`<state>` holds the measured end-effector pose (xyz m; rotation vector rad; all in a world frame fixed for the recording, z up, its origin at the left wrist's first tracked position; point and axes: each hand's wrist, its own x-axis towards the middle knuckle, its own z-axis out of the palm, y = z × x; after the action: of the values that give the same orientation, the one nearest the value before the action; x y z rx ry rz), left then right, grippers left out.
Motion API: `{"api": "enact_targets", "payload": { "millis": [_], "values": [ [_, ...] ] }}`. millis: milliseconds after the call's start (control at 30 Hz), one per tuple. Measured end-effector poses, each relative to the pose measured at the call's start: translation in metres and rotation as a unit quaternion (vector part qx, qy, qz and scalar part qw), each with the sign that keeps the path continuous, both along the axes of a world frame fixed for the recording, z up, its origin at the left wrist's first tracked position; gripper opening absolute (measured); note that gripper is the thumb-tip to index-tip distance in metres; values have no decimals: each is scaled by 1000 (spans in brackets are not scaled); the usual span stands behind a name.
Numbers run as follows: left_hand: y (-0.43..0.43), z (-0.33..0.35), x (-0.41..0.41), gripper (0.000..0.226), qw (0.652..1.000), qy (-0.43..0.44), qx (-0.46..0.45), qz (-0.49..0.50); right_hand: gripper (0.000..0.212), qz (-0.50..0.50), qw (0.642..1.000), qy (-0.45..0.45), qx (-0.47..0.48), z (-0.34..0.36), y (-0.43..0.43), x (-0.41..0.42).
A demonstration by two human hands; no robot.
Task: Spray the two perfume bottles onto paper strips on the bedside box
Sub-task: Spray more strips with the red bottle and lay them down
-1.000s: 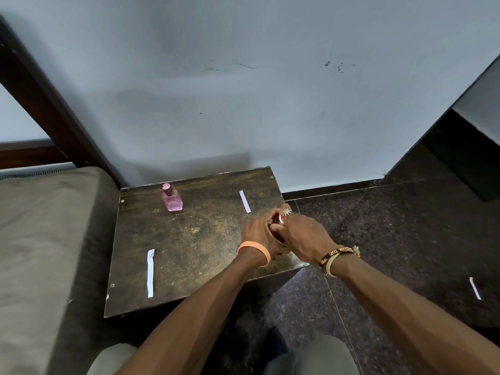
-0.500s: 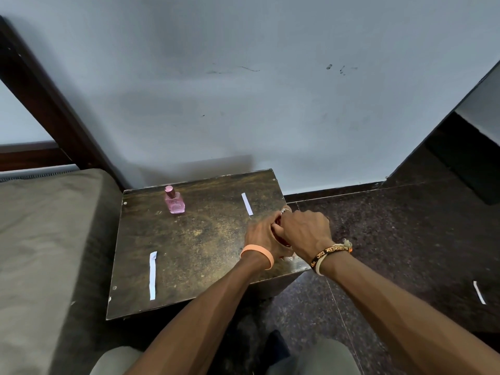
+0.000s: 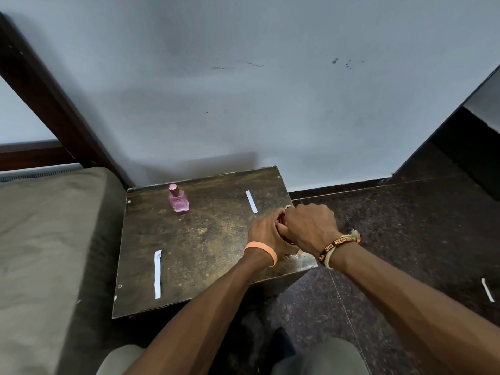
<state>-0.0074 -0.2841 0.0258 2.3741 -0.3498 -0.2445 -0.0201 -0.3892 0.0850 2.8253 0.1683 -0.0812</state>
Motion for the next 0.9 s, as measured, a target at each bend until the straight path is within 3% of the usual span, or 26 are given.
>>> {"api": "enact_targets", "payload": {
  "millis": [100, 200, 333, 500, 700, 900],
  "values": [
    [-1, 3, 3, 63, 999, -18, 36, -13, 33, 105, 991, 14, -80, 6, -7, 1],
    [-4, 1, 4, 66, 1000, -22, 14, -14, 30, 71, 994, 1, -84, 5, -6, -2],
    [4, -5, 1, 75, 999, -34, -15, 1, 32, 12, 1000, -3, -21, -4, 6, -1],
    [7, -3, 0, 66, 999, -28, -32, -6, 46, 88, 994, 17, -64, 7, -5, -6],
    [5, -6, 3, 78, 999, -34, -31, -17, 42, -41, 999, 17, 9, -1, 6, 1],
    [6, -8, 0, 73, 999, -41, -27, -1, 44, 50, 998, -8, -38, 6, -4, -5]
  ]
}}
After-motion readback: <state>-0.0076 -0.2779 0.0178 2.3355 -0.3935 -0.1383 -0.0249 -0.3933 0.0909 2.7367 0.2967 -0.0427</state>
